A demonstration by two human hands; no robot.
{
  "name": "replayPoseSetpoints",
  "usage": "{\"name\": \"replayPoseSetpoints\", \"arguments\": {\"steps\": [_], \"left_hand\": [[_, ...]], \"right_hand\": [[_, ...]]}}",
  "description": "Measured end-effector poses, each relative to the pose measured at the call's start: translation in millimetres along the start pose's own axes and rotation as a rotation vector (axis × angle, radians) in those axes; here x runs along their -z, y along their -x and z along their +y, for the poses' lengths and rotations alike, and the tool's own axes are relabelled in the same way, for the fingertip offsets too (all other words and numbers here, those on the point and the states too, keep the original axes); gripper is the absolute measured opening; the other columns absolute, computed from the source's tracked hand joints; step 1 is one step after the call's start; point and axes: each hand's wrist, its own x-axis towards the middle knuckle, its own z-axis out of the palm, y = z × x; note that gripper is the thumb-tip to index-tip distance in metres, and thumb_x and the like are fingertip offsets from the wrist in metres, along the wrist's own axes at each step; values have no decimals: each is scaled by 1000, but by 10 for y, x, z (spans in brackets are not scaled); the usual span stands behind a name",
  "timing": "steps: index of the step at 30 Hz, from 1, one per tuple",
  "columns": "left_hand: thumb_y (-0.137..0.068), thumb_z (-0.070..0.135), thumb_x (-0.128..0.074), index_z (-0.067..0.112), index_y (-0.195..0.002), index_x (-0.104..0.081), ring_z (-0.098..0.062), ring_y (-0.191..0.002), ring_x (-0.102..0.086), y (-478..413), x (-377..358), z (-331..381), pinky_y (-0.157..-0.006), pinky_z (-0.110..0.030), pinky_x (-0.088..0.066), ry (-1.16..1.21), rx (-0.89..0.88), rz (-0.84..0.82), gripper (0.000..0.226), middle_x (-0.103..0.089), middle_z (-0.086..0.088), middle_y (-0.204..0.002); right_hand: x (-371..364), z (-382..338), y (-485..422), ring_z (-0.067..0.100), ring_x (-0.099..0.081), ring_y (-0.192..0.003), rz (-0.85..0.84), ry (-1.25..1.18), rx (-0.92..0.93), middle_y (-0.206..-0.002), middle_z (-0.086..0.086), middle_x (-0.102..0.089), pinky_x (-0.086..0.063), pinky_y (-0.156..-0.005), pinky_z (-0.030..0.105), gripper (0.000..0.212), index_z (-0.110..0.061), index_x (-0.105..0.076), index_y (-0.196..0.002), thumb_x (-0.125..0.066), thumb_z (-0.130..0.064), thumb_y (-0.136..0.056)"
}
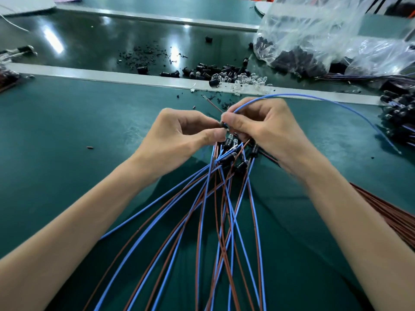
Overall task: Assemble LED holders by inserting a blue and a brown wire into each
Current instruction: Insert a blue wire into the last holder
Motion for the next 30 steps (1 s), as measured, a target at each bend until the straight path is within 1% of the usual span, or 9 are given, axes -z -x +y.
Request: {"name": "replayPoseSetpoints", "arguments": {"steps": [4, 6, 9, 11, 14, 20, 24, 28, 30], "left_hand": [[-72, 26, -73, 19, -82, -73, -5, -71, -67, -6, 59, -3, -74, -16, -52, -3, 10, 42, 12, -75, 1, -78], [-69, 30, -73, 20, -82, -73, -6, -73, -68, 8, 66, 24, -75, -16, -53, 1, -6, 25, 17, -75, 3, -78], [-70, 26, -72, 18, -83, -72, -4, -73, -69, 26, 28, 46, -73, -15, -53, -6, -40, -25, 16, -75, 5, -80], [-70, 26, -71, 16, -83, -72, -3, -71, -68, 26, 37, 37, -70, -13, -51, 16, -24, -6, 16, -75, 5, -78], [-70, 27, -72, 14, -82, -73, -4, -69, -67, 35, 81, 26, -69, -13, -50, 13, 15, 4, 18, -75, 2, -77], [-69, 23, -72, 11, -83, -72, -6, -69, -69, 76, 33, 28, -70, -14, -50, 93, 42, -88, 18, -75, 0, -76], [-68, 25, -71, 11, -80, -72, -5, -64, -67, 83, 38, 32, -65, -10, -48, 109, 98, -89, 18, -74, -2, -73], [-69, 26, -70, 13, -77, -73, -6, -62, -66, 103, -3, 75, -62, -11, -48, 180, 88, -147, 16, -74, -3, -72], [-69, 27, -69, 13, -78, -73, -7, -62, -67, 111, -19, 66, -62, -12, -49, 196, 106, -151, 16, -74, -4, -73]], "right_hand": [[89, -56, -33, 9, -48, -49, 207, -475, -47, -55, -3, -60, -39, -46, 17, 24, -12, -53, -75, -53, -22, -97], [82, -58, -28, 8, -43, -45, 165, -280, 20, -50, -7, -54, -34, -43, 17, 27, -13, -53, -70, -54, -17, -96], [-21, -69, -4, 1, -48, -42, -81, 52, 15, -48, -8, -58, -38, -45, 12, 19, -15, -59, -71, -64, -14, -90], [-39, -95, -3, 4, -52, -46, -59, -107, -22, -55, -5, -63, -43, -48, 14, 11, -14, -58, -82, -63, -19, -91], [19, -85, -10, 10, -49, -47, 169, -457, -52, -57, -2, -62, -40, -47, 18, 19, -14, -53, -84, -51, -27, -98], [-105, -12, 113, 4, -45, -44, -11, -229, -79, -51, -6, -57, -36, -44, 12, 17, -13, -64, -75, -65, -24, -87], [-21, -9, 89, 6, -42, -41, 197, -637, -172, -52, -2, -57, -36, -43, 15, 26, -11, -58, -76, -54, -28, -94], [-84, 55, 145, 4, -43, -42, 46, -354, -146, -50, -6, -55, -35, -44, 14, 24, -16, -64, -67, -62, -37, -78], [-100, 56, 150, 5, -46, -45, 32, -358, -149, -52, -6, -58, -38, -46, 14, 24, -16, -66, -73, -64, -40, -75]]}}
